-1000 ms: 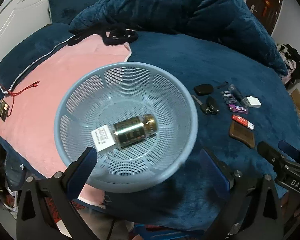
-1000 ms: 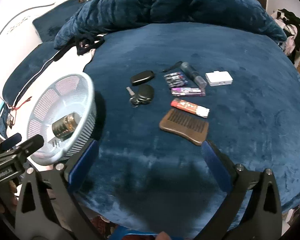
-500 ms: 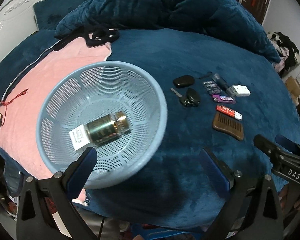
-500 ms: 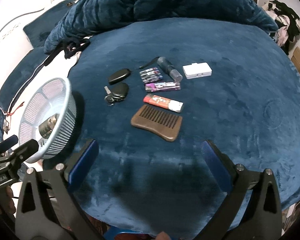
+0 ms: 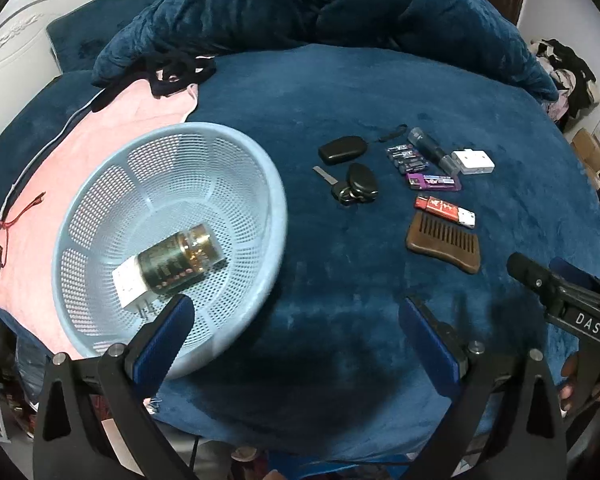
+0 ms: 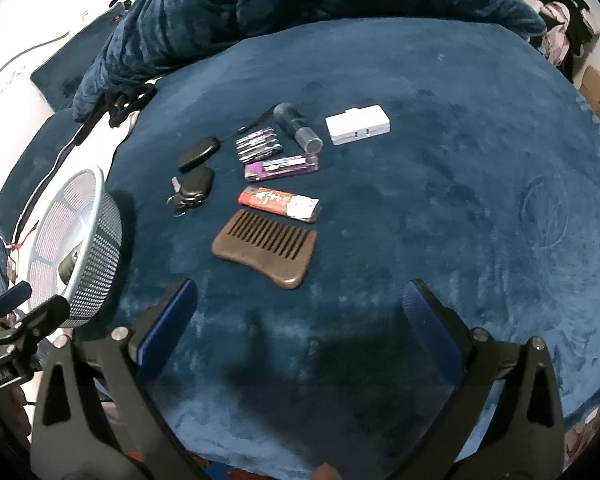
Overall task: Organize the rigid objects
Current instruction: 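Withdraw both open tools from the basket back over the table, then grasp the wooden comb with the left tool while the right tool grasps the red lighter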
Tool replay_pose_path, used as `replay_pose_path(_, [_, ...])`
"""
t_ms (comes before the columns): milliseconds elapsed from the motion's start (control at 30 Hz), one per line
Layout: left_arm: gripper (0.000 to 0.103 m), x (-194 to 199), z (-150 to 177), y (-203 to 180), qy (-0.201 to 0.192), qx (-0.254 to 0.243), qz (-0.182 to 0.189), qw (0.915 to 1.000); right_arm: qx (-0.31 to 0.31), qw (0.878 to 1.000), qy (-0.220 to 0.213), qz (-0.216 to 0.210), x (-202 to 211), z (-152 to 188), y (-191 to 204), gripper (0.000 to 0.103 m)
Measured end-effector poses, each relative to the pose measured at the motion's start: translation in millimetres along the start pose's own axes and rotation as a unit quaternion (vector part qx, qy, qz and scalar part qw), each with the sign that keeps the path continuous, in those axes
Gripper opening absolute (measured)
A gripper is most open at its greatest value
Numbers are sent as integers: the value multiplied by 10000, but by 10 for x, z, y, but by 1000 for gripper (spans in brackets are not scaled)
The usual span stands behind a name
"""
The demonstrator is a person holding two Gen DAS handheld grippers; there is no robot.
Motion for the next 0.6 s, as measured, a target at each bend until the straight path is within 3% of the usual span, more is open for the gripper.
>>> replay_pose_path(600, [103,-258,-242,-542,95,-24,275,9996,131,9999,-69,-33,-280,-434,-265,103])
Point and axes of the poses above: each gripper's, at about its wrist camera, not at the fingertips, and x roughly against the way its jaws point, y to its left, z to its underside, the point moved 4 cm from there along -x, roughly the way its jaws point, and after that the axes turned 2 degrees about z, right-handed, at the moved point
